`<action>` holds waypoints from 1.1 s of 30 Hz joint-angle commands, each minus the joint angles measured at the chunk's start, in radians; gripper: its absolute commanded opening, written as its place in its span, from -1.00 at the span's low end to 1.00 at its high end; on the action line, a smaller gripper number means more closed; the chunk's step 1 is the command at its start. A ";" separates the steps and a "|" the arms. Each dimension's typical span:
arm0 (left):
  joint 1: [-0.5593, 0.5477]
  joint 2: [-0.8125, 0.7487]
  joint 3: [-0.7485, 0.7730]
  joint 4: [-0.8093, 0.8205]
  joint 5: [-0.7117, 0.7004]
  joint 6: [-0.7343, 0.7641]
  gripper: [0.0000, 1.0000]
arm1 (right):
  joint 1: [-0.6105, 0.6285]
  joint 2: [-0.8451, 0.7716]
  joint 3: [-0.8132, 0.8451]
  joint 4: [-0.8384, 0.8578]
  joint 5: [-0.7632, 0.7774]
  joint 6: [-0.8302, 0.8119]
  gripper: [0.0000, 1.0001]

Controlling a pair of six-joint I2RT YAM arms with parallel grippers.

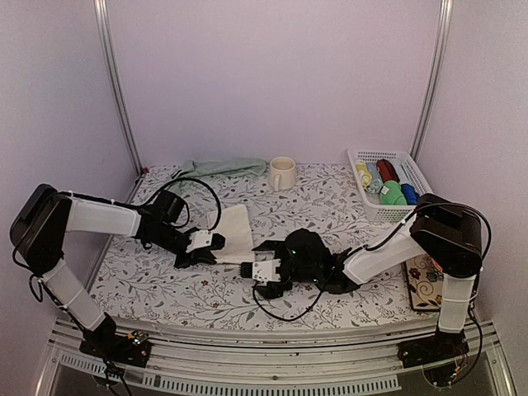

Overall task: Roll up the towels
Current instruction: Roll the towel at the center of the board.

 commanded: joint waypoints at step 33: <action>0.067 -0.095 -0.107 -0.028 0.002 0.079 0.25 | 0.058 0.217 0.303 -0.241 0.069 -0.110 -0.95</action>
